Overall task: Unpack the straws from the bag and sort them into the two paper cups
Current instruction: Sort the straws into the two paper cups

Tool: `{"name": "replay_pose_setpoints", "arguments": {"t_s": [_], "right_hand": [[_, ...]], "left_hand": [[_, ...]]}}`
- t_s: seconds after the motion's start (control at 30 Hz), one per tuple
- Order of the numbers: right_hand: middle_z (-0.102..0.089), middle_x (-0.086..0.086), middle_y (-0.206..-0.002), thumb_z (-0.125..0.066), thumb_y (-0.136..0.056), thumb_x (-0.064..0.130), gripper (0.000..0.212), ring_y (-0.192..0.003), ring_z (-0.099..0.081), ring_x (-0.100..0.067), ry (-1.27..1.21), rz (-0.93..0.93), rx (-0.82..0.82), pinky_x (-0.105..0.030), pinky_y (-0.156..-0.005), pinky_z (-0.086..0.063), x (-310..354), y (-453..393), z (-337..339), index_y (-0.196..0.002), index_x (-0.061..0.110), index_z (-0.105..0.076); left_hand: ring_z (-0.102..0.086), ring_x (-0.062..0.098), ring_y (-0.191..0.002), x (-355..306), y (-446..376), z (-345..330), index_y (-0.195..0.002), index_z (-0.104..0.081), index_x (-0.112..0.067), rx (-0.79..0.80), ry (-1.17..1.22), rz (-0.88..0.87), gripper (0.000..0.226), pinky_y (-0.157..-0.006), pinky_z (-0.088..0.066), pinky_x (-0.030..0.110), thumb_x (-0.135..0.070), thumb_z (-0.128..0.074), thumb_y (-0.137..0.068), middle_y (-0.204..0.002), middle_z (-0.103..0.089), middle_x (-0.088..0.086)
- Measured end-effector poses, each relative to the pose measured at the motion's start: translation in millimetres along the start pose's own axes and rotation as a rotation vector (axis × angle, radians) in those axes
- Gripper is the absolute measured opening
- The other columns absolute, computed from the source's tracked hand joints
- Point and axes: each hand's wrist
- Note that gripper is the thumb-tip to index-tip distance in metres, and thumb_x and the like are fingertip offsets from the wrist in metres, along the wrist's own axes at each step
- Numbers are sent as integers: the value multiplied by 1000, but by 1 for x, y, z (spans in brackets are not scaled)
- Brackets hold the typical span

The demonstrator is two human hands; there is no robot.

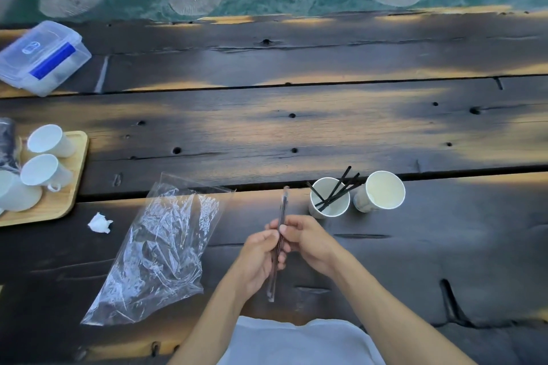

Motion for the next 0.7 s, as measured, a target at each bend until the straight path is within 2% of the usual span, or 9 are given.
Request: {"name": "replay_pose_setpoints", "arguments": {"t_s": [0.07,0.13,0.23,0.33,0.43,0.5,0.57,0.7], "right_hand": [[-66,-27,-92,-51,-98,4,13,-48,-53,-25,-84,58,-28,-36,-50,-51,5,5,0,-104,-5,-58],[-72,-20,-101,-51,-98,2,7,-56,-58,-29,-148,129,-80,-32,-47,-51,11,11,0,-102,-1,-56],[-74,-15,-94,-52,-97,-1,11,-83,-69,-30,-171,197,-164,-28,-49,-49,16,21,1,-107,1,-57],[-72,-16,-93,-52,-96,-5,16,-84,-70,-26,-180,197,-115,-31,-55,-47,17,34,8,-111,-1,-56],[-73,-15,-93,-52,-95,-6,11,-84,-70,-26,-114,172,-108,-38,-68,-54,16,49,19,-103,1,-56],[-73,-16,-91,-50,-95,-8,11,-84,-70,-28,-94,191,-192,-37,-71,-57,17,60,27,-100,1,-56],[-75,-15,-89,-48,-95,-9,13,-88,-72,-30,-93,232,-332,-34,-73,-59,20,71,36,-99,2,-56],[-77,-11,-89,-49,-96,-6,14,-88,-75,-26,-170,403,-609,-26,-69,-58,35,99,66,-98,6,-57]], "left_hand": [[-50,16,-54,-1,5,-4,-96,-59,-2,49,-26,-7,28,-51,-42,27,-20,-40,-106,-70,-62,10],[-51,17,-53,-1,9,-7,-101,-59,1,80,-70,-16,32,-51,-43,27,-26,-41,-106,-69,-62,10],[-45,14,-49,2,10,-11,-98,-61,0,119,-112,-25,35,-48,-38,25,-28,-41,-105,-63,-55,5],[-39,11,-47,9,8,-13,-92,-62,-2,146,-150,-10,36,-46,-28,25,-31,-44,-103,-60,-50,3],[-46,14,-48,17,6,-17,-91,-63,-2,152,-204,14,33,-47,-34,23,-29,-48,-102,-63,-56,6],[-54,17,-54,23,2,-21,-96,-63,-1,147,-225,12,27,-51,-44,25,-26,-52,-101,-71,-61,11],[-61,19,-64,27,-6,-21,-101,-64,-1,82,-315,-3,24,-62,-53,27,-24,-56,-99,-81,-66,12],[-64,15,-92,32,-23,-11,-106,-67,-13,-126,-717,-147,16,-82,-51,24,-23,-61,-95,-100,-69,1]]}}
Point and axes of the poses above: each hand's wrist, its own y-axis away from the middle knuckle, its own z-axis out of the back of the hand, x = y × z
